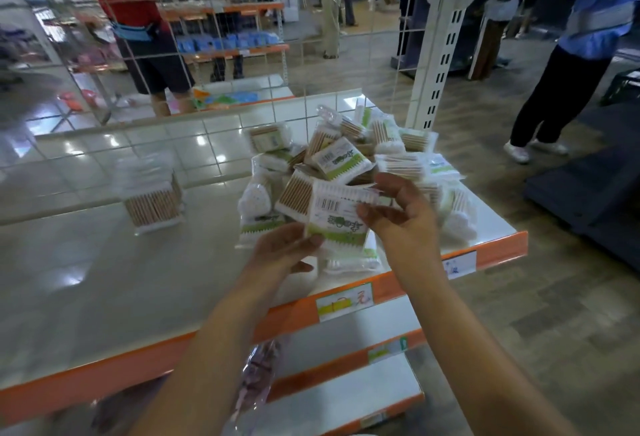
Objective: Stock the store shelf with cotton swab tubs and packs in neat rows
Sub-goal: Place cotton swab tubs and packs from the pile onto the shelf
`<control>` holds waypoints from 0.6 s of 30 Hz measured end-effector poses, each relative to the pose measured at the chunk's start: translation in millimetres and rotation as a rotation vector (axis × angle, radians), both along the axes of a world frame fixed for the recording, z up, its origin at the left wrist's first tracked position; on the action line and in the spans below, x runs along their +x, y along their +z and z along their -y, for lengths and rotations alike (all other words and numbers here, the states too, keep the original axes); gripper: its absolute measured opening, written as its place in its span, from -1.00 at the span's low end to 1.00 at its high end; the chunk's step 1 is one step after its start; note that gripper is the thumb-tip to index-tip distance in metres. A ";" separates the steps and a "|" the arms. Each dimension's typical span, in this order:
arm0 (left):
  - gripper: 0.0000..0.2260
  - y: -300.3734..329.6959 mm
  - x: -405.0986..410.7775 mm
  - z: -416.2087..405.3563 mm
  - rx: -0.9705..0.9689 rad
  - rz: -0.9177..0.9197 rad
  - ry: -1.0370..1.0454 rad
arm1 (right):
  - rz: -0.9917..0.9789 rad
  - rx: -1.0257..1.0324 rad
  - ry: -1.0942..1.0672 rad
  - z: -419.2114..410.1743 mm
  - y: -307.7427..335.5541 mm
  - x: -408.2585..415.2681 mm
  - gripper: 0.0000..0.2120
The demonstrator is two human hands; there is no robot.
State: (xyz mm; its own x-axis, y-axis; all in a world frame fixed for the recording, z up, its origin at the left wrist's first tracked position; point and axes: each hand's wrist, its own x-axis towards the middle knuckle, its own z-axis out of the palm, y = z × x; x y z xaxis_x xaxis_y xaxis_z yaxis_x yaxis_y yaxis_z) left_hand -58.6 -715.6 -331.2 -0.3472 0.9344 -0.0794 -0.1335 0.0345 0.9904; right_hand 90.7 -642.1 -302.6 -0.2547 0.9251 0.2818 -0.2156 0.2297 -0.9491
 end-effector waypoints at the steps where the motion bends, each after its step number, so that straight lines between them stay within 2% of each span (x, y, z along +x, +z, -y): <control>1: -0.74 0.7 -1.4 1.1 0.004 0.014 0.002 | -0.010 -0.002 0.015 0.9 0.9 -0.6 -0.62; 7: -0.79 21.1 -19.1 4.9 0.081 -0.064 0.032 | 0.004 0.071 0.033 -1.9 -0.2 -7.8 -0.64; 10: -0.92 38.2 -27.5 5.0 0.133 -0.102 0.054 | 0.046 0.103 0.071 -0.9 1.3 -9.2 -0.63; 12: -0.87 43.6 -32.4 4.6 0.127 -0.126 0.054 | 0.054 0.092 0.147 1.7 3.1 -11.0 -0.62; 16: -0.57 46.5 -35.8 6.1 0.089 -0.190 0.022 | 0.166 -0.038 0.360 12.2 6.3 -15.2 -0.67; 18: -0.55 46.5 -33.5 7.1 0.084 -0.202 0.026 | 0.223 -0.051 0.404 19.1 7.5 -18.3 -0.68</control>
